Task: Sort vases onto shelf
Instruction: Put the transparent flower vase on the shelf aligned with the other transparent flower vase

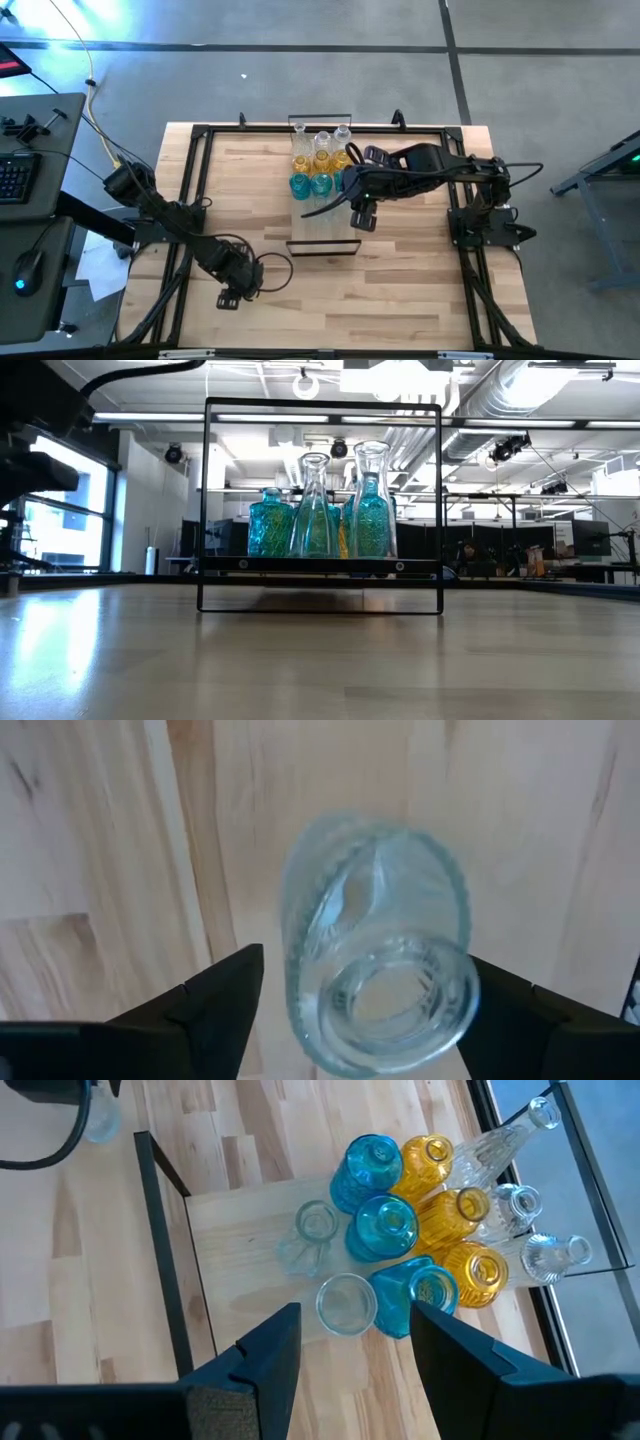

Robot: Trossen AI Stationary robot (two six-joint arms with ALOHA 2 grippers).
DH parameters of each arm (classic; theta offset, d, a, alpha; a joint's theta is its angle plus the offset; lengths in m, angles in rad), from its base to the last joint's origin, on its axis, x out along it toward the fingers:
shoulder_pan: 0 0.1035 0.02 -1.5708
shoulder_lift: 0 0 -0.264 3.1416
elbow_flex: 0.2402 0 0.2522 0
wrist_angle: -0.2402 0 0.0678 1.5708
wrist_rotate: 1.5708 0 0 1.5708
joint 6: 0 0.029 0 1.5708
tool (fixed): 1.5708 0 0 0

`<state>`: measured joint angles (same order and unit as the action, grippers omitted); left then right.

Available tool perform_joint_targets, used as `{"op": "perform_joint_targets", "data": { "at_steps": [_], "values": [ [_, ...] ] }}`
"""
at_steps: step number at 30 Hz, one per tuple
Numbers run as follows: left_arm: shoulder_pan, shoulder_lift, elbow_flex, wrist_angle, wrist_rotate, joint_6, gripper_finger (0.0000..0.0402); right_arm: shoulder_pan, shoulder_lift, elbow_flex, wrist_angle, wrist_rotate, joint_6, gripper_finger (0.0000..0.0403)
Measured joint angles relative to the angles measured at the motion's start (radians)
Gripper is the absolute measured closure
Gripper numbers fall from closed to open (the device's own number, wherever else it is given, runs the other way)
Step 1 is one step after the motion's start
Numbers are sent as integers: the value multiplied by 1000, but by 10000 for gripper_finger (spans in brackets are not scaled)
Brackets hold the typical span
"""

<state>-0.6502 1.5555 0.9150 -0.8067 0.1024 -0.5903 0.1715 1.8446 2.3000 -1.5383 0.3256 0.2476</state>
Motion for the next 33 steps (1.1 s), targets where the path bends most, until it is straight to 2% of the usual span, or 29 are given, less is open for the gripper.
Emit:
{"op": "perform_joint_targets", "data": {
  "at_steps": [10, 23, 33],
  "values": [
    [3, 0, 10, 59, -9, 16, 154, 0, 0, 0, 0, 3, -2, 233],
    [3, 0, 10, 50, -19, 8, 196, 0, 0, 0, 0, 3, 7, 233],
    [3, -10, 10, -7, -32, -36, 197, 0, 0, 0, 0, -2, 6, 233]
  ]
}}
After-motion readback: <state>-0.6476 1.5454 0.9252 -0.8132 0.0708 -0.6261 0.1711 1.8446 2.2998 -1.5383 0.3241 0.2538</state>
